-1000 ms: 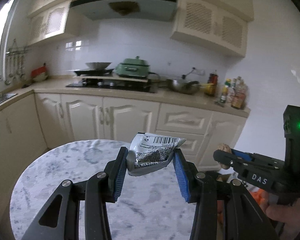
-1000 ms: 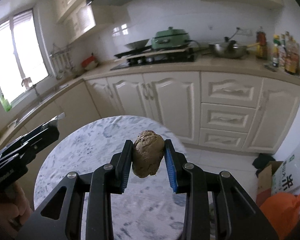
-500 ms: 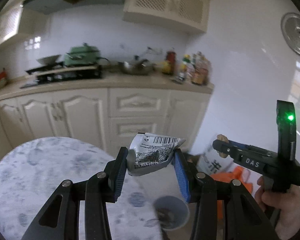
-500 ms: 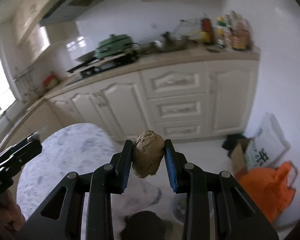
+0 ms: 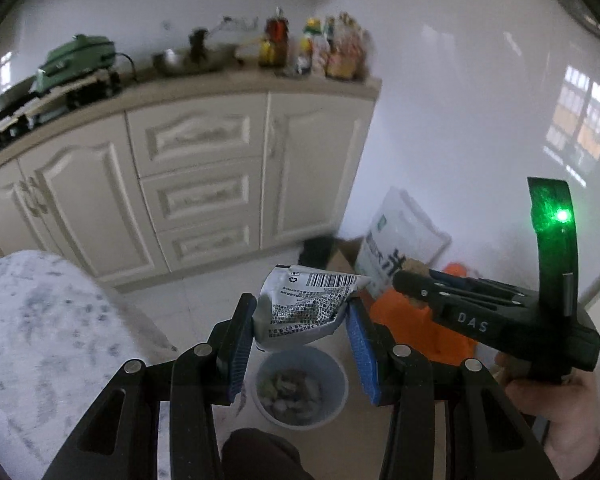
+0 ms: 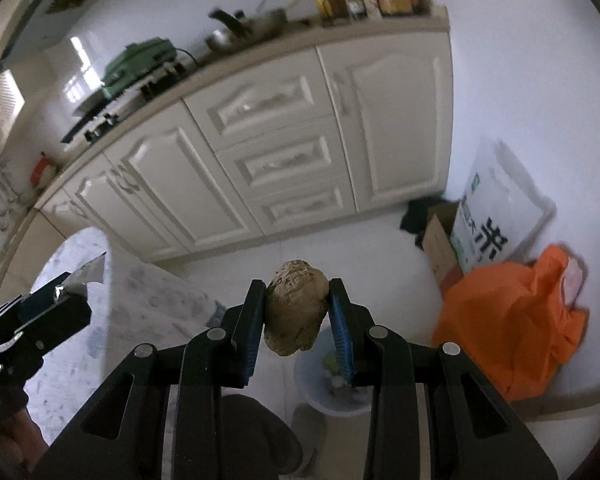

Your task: Collect trash

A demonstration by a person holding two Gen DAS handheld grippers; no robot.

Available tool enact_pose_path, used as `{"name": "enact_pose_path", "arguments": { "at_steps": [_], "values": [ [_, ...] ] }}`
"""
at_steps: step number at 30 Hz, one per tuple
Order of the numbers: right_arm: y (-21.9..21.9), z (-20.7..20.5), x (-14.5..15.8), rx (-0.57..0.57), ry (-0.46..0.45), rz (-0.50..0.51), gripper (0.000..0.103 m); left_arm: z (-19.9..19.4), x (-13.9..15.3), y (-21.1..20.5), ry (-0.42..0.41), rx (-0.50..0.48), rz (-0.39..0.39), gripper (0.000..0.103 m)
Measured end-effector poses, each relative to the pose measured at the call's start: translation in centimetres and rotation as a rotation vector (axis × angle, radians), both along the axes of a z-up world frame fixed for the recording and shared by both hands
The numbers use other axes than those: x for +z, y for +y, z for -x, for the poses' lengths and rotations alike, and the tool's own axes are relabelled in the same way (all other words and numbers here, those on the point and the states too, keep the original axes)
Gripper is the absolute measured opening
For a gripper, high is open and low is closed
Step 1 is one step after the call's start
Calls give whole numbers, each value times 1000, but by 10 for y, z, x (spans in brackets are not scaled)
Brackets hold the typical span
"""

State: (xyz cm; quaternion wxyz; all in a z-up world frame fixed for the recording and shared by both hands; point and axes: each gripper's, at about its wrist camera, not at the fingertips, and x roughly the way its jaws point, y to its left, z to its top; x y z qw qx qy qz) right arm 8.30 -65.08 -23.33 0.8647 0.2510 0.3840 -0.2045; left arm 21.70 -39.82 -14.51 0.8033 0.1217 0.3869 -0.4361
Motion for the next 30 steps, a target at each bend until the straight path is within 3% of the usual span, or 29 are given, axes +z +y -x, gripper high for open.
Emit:
{"name": "enact_pose_path", "arguments": {
  "at_steps": [7,8,11,12,13,15,18,20,30],
  "values": [
    [-25,-6,-47,-24,54,-89,32,-32,-38,-78,79,-70,-108,43],
    [-28,-7,-53,-25,64,-99,34,-35,-44,-87,82,-73,-134,49],
    [-36,-8,-67,-38,72,-133,35,-53,-61,-117,108,-71,-196,52],
    [-39,-7,-72,-46,77,-145,42,-58,-64,-123,118,-59,-206,55],
    [-42,-7,-76,-61,86,-147,49,-61,-66,-128,123,-49,-211,66],
    [-44,-4,-79,-86,83,-153,81,-66,-67,-139,114,-34,-202,84],
    [-48,1,-82,-112,84,-172,93,-64,-61,-141,71,-14,-204,98],
    [-49,2,-84,-127,103,-171,103,-58,-61,-139,47,-7,-200,101],
    [-26,0,-56,-107,91,-129,103,-9,-19,-63,-26,64,-117,102]
  ]
}}
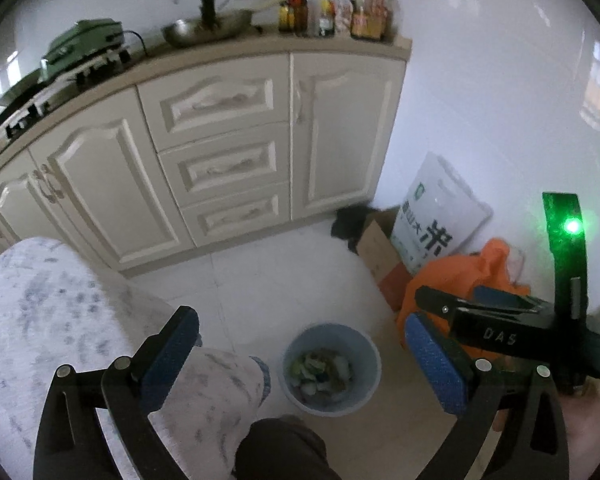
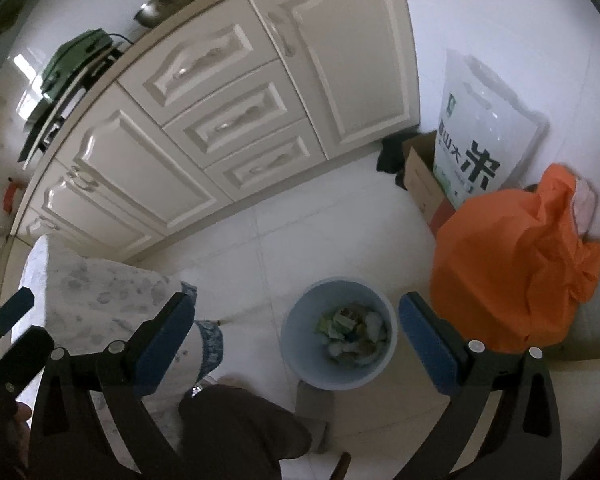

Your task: Collect trash

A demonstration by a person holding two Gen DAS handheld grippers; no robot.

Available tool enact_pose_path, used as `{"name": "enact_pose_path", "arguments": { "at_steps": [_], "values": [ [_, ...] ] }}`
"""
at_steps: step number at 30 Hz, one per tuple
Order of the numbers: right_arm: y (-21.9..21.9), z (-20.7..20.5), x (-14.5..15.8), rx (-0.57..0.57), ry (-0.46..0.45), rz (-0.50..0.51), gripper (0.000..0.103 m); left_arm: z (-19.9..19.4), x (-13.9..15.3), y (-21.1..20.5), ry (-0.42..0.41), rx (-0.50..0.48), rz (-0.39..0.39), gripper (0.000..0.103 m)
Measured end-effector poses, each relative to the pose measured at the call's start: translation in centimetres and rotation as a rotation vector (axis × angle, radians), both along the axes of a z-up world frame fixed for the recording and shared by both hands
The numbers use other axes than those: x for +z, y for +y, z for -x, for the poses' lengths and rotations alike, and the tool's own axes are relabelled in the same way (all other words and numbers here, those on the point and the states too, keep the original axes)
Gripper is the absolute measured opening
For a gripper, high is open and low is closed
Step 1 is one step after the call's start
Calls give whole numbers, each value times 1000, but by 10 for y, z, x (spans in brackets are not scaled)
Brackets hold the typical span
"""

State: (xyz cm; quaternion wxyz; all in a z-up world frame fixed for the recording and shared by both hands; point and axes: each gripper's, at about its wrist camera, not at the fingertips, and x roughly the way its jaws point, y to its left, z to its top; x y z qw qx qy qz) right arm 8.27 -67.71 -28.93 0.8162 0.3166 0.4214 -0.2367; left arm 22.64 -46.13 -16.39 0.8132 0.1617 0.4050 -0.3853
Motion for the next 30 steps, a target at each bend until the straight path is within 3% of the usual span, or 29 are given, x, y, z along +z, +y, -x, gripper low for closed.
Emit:
{"name": "enact_pose_path", "arguments": {
  "at_steps": [7,15,23,30],
  "values": [
    [35,-11,48,52,-69,54,103,29,45,90,-75,83,98,102],
    [108,-28,125,174,-197,142,103,75,96,206,-189,239,198,102],
    [219,-35,200,367,-315,244,103,147,139,334,-324,467,229,102],
    [307,-29,229,516,-367,293,103,213,163,419,-426,646,213,102]
  ]
}}
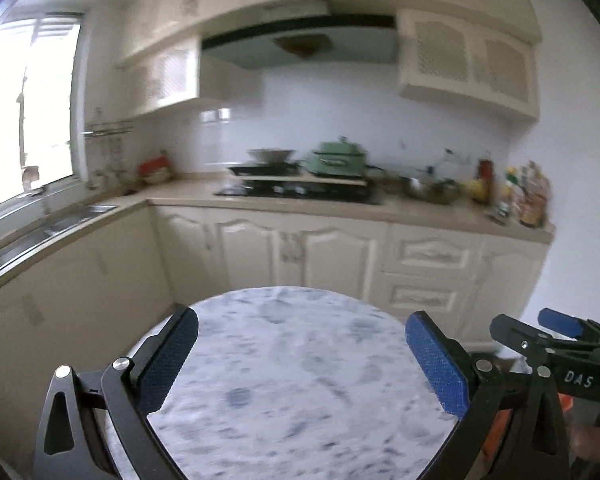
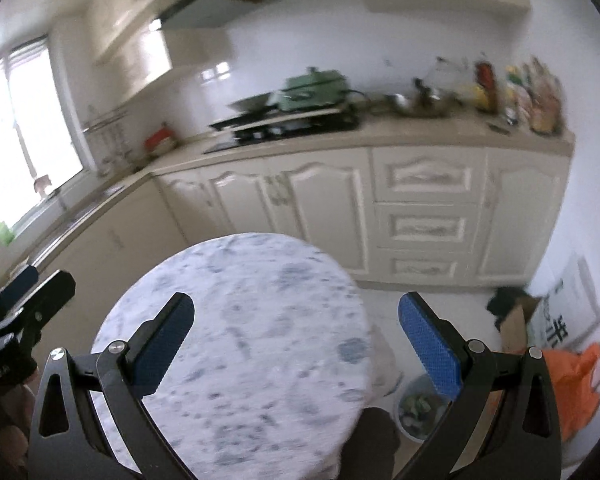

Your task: Collect trash

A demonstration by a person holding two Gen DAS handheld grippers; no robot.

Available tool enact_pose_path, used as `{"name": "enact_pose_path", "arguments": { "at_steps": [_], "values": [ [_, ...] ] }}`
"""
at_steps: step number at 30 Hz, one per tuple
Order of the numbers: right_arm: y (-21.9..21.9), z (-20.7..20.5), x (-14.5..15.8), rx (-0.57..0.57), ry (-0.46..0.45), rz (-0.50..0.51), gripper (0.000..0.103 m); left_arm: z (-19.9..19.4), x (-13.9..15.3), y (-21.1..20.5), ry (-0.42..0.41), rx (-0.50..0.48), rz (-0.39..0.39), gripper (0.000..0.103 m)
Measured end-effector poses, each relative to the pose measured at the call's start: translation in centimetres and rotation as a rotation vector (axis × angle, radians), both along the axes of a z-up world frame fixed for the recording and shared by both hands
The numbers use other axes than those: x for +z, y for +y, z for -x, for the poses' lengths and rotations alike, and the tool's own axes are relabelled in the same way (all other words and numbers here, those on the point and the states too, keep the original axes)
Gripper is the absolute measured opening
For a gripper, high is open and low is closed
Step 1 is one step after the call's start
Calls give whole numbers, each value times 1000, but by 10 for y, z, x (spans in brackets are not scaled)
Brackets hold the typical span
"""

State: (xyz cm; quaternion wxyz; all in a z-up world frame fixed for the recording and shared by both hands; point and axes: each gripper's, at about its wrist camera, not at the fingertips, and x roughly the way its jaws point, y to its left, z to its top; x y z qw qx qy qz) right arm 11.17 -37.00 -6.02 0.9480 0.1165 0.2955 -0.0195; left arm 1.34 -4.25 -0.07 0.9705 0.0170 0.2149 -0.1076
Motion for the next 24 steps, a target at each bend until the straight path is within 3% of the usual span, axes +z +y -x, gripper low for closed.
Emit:
{"name": "enact_pose_path", "arguments": {
  "at_steps": [5,12,24],
  "values": [
    [54,14,15,75,-40,42,103,51,6,48,-30,108,4,102],
    [102,33,25,141,-75,96,103,113,6,58,-60,186,26,102],
    [129,50,29,172,-98,127,103,133,4,60,-81,222,47,102]
  ]
}}
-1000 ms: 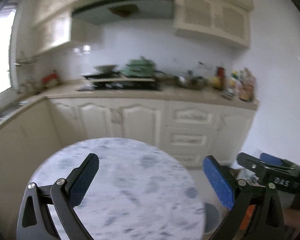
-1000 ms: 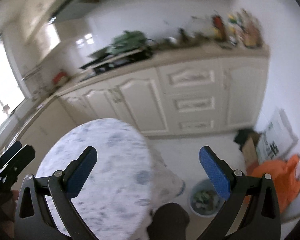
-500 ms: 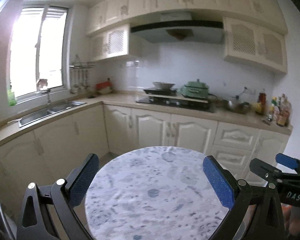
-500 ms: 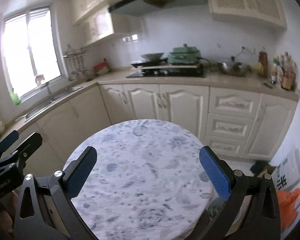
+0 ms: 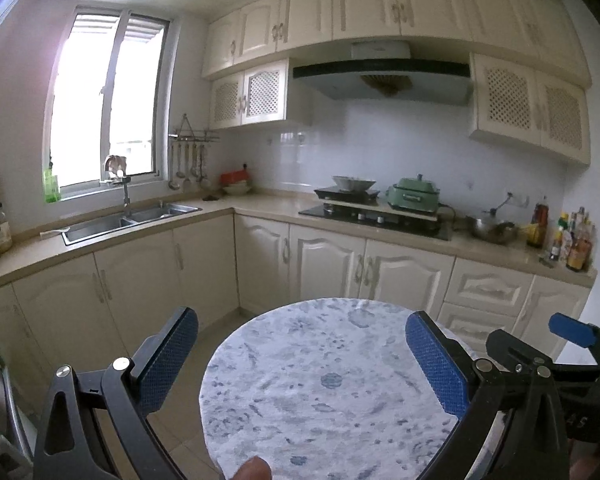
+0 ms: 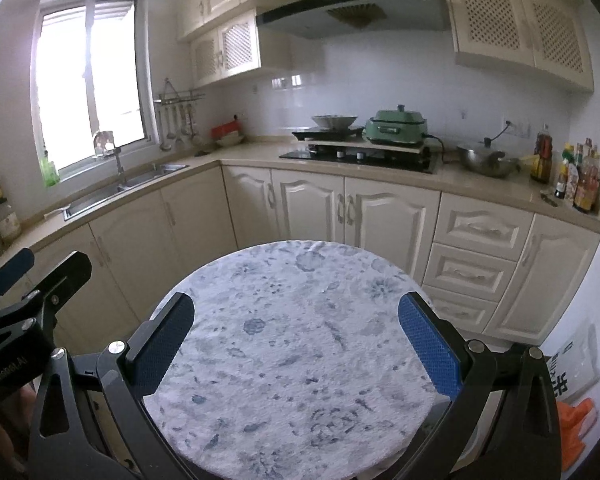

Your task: Collect trash

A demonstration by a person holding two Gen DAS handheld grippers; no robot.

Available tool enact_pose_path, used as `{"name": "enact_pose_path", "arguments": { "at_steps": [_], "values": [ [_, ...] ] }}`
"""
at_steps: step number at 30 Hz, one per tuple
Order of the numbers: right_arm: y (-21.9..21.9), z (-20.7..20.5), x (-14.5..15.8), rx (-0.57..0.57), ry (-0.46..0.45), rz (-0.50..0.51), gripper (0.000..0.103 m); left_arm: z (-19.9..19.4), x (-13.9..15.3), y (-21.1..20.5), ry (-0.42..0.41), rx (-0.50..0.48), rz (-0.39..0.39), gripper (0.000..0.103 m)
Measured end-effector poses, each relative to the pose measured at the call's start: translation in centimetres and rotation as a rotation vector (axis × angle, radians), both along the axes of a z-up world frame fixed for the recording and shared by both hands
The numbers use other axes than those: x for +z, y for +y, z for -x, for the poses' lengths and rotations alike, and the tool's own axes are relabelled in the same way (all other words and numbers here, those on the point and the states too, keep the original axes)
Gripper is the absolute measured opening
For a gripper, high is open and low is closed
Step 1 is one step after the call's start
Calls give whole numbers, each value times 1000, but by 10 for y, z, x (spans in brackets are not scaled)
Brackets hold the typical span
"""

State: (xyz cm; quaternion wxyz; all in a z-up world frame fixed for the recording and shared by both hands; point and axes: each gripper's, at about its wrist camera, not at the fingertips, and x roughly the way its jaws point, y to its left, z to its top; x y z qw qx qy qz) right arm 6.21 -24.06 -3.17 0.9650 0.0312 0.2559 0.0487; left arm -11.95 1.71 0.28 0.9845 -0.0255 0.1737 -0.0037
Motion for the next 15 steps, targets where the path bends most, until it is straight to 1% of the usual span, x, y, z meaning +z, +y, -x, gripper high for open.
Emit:
{"name": "enact_pose_path", "arguments": {
  "at_steps": [4,7,11,15],
  "values": [
    [0,5,3,-7,-10,12,103,0,3,5,7,-9,22,102],
    [-1,7,4,-20,-17,17,103,5,7,3,7,-7,14,102],
    [-1,10,7,-30,-23,24,103,11,12,4,-14,-6,9,102],
    [-3,12,8,-31,-24,25,103,11,6,1,-11,-8,12,102]
  ]
}}
